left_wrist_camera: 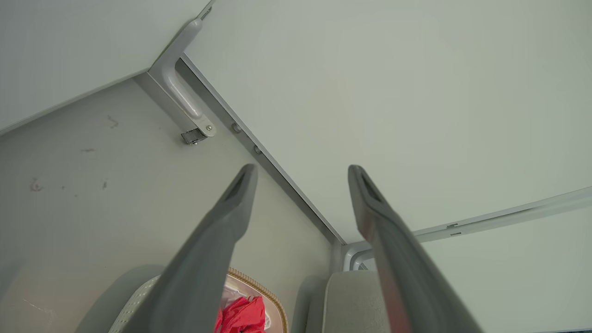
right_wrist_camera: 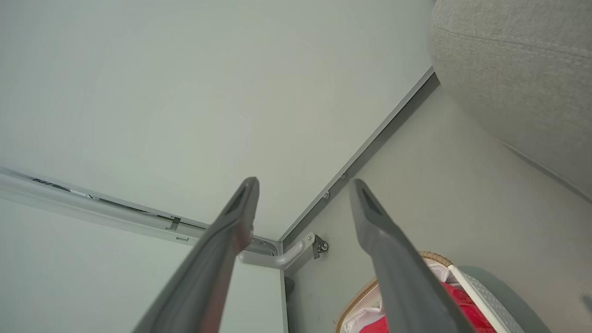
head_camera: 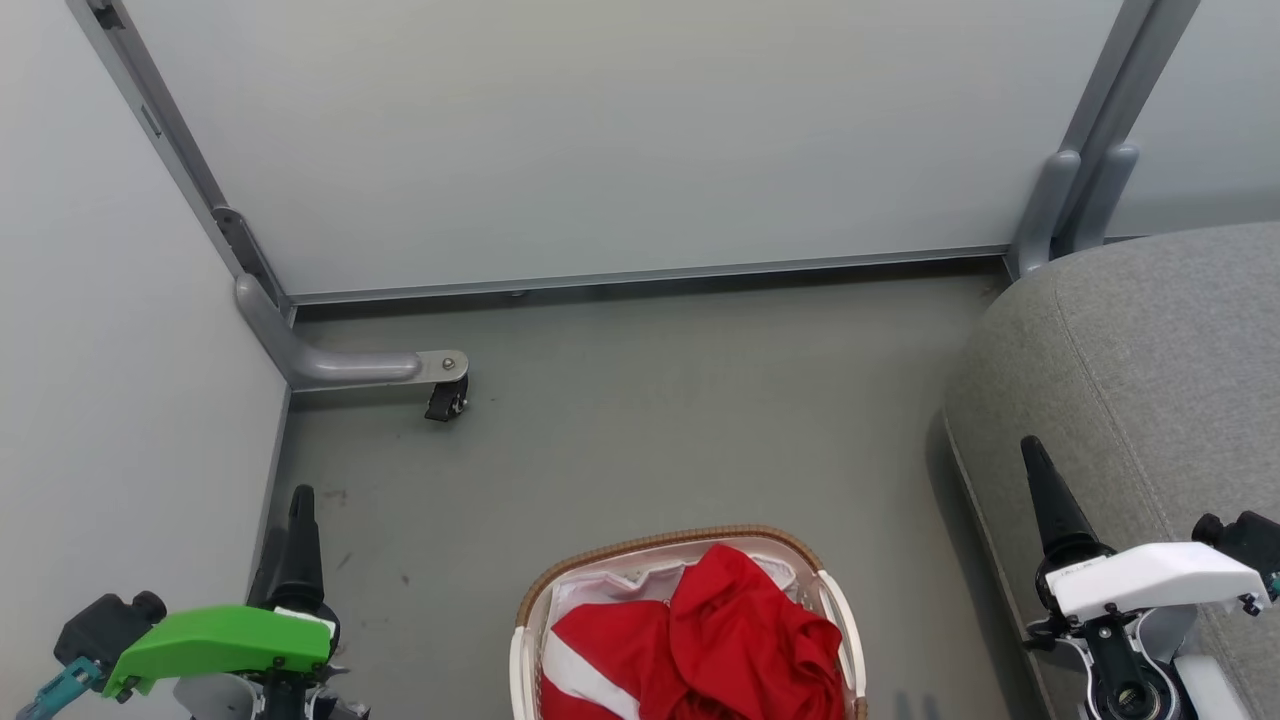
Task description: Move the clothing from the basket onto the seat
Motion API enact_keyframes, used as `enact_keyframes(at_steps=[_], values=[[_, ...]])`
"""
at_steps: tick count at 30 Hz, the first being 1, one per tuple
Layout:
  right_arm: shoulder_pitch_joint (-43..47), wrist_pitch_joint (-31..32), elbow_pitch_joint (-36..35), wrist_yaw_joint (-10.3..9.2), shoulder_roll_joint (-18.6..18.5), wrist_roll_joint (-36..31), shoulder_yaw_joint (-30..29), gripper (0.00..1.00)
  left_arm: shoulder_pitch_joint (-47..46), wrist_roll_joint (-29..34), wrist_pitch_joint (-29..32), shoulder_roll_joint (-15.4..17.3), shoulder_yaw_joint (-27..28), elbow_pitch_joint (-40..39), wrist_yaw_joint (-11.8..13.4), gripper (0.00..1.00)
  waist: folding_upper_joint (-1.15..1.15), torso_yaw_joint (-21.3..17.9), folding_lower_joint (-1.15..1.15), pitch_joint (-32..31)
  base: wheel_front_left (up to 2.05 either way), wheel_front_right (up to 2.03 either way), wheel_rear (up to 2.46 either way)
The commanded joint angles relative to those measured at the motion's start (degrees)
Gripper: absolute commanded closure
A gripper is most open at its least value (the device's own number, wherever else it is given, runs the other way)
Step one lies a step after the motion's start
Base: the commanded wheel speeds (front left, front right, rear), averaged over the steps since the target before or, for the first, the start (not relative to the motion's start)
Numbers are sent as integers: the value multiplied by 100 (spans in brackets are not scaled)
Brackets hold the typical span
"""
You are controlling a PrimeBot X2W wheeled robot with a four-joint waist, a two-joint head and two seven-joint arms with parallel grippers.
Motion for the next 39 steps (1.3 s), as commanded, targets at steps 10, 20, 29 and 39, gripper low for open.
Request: enact_keyframes(at_steps=[10,20,29,39], values=[[-263,-279,72,2,-60,-1404,2,0,-264,1195,-279,193,-281,131,82,0,0,26,0,14,0,0,0],[-280,-477,89,2,-60,-2370,240,0,-249,2004,-475,252,-509,242,221,0,0,40,0,29,0,0,0],[-225,-631,76,2,-29,-3165,311,0,-172,2648,-630,315,-658,215,339,0,0,60,0,62,0,0,0],[-121,-809,146,3,17,-3943,331,0,-48,3345,-810,371,-831,108,417,0,0,68,0,47,0,0,0]])
